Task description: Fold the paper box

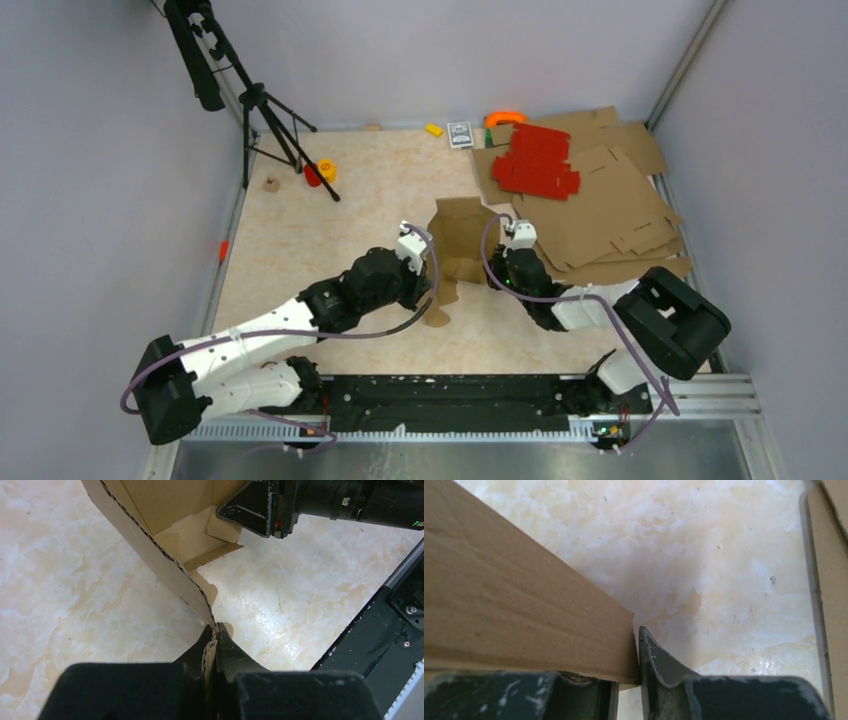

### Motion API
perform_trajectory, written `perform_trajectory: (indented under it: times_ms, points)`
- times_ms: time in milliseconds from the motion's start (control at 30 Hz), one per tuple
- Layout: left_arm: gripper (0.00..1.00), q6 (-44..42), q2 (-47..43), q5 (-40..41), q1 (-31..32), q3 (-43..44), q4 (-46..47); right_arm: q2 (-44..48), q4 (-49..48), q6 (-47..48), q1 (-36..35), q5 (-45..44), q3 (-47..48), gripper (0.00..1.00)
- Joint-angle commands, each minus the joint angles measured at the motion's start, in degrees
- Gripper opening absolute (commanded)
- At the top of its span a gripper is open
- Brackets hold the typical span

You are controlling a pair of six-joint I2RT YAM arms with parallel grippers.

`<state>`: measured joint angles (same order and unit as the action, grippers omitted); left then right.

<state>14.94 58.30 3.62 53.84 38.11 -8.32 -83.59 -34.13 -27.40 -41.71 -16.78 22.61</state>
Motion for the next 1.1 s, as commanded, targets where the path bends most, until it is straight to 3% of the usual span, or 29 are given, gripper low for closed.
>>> perform_trajectory:
  times_ms: [0, 133, 400, 700, 900, 1067]
  points:
    - [0.00, 0.63, 1.61, -3.33, 0.36, 1.89, 0.46, -3.01, -2.36, -2.98, -0.03, 1.48, 3.34, 0.17]
    - [0.00, 1.42, 3.33, -5.83, 0.38, 2.35, 0.96, -5.40, -2.36, -5.37, -0.03, 0.94, 4.54, 0.07]
    - [0.00, 1.97, 4.19, -7.49, 0.41, 2.52, 1.66, -7.23, -3.75, -7.60, -0.54, -1.14, 4.92, 0.08]
    - [0.00, 2.13, 3.35, -8.01, 0.37, 4.68, -1.68, -7.30, -0.32, -4.63, -1.53, -3.73, 7.76, 0.25]
    - [0.00, 1.53, 2.65, -5.87, 0.38, 5.29, -4.68, -5.47, 1.23, -2.99, -1.54, -3.97, 7.14, 0.25]
    - [0.00, 0.82, 2.97, -4.90, 0.38, 5.99, -6.08, -3.24, 2.90, -0.76, -1.53, -4.77, 6.68, 0.47]
